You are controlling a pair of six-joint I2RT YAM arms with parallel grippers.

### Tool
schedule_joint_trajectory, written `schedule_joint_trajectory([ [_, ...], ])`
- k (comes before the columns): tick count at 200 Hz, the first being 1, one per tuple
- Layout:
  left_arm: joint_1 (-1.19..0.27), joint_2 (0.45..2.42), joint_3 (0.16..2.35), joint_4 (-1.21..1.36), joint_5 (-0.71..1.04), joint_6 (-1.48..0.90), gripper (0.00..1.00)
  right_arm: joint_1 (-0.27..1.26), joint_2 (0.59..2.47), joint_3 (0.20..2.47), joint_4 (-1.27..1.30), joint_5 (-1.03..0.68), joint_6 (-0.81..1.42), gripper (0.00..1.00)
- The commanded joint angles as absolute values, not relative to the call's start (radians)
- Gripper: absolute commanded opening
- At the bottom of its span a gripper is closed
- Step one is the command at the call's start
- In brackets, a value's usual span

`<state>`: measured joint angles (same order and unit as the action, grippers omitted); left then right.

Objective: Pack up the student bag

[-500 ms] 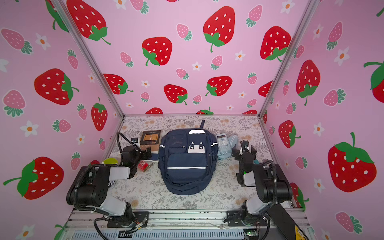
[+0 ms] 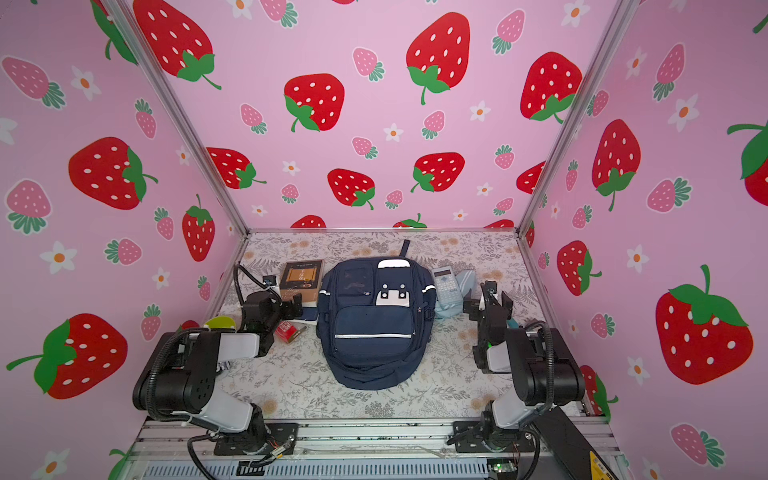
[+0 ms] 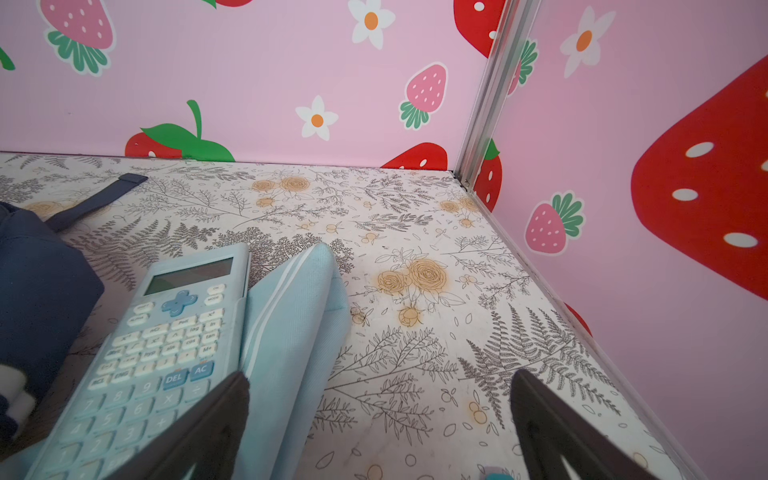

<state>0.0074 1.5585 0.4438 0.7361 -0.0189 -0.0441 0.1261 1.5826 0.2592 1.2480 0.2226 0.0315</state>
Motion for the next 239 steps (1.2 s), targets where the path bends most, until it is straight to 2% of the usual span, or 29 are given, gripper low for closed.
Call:
schedule_joint_trajectory([
  [1,0.003,1.55,0.463,0.75,-0.028,-0.024,0.99,0.127,1.574,0.262,1.264,0.216,0.021,1.0],
  [144,0.002,1.549,0.462,0.752,-0.028,-0.025,0.99,0.127,1.57,0.258,1.269,0.216,0.022,1.0],
  [152,0.0,1.541,0.463,0.757,-0.042,-0.026,0.99,0.134,1.559,0.262,1.275,0.255,0.029,1.0],
  [167,-0.042,1.448,0.618,0.415,-0.156,-0.015,0.97,0.182,1.425,0.38,0.983,0.408,0.032,1.0],
  [182,-0.066,1.382,0.791,0.172,-0.237,-0.122,0.96,0.236,1.291,0.641,0.45,0.518,0.171,1.0],
  [193,-0.076,1.339,0.895,0.027,-0.162,-0.215,0.93,0.241,1.228,0.776,0.198,0.405,0.336,1.0],
  [217,-0.226,1.303,1.028,-0.168,-0.033,-0.306,0.9,0.226,1.145,0.704,0.106,0.291,0.664,1.0],
  [229,-0.354,1.287,1.04,-0.208,0.001,-0.273,0.9,0.193,1.142,0.689,0.033,0.165,0.706,1.0],
  [239,-0.473,1.272,1.026,-0.226,0.007,-0.233,0.9,0.202,1.161,0.726,-0.095,0.121,0.705,0.94],
])
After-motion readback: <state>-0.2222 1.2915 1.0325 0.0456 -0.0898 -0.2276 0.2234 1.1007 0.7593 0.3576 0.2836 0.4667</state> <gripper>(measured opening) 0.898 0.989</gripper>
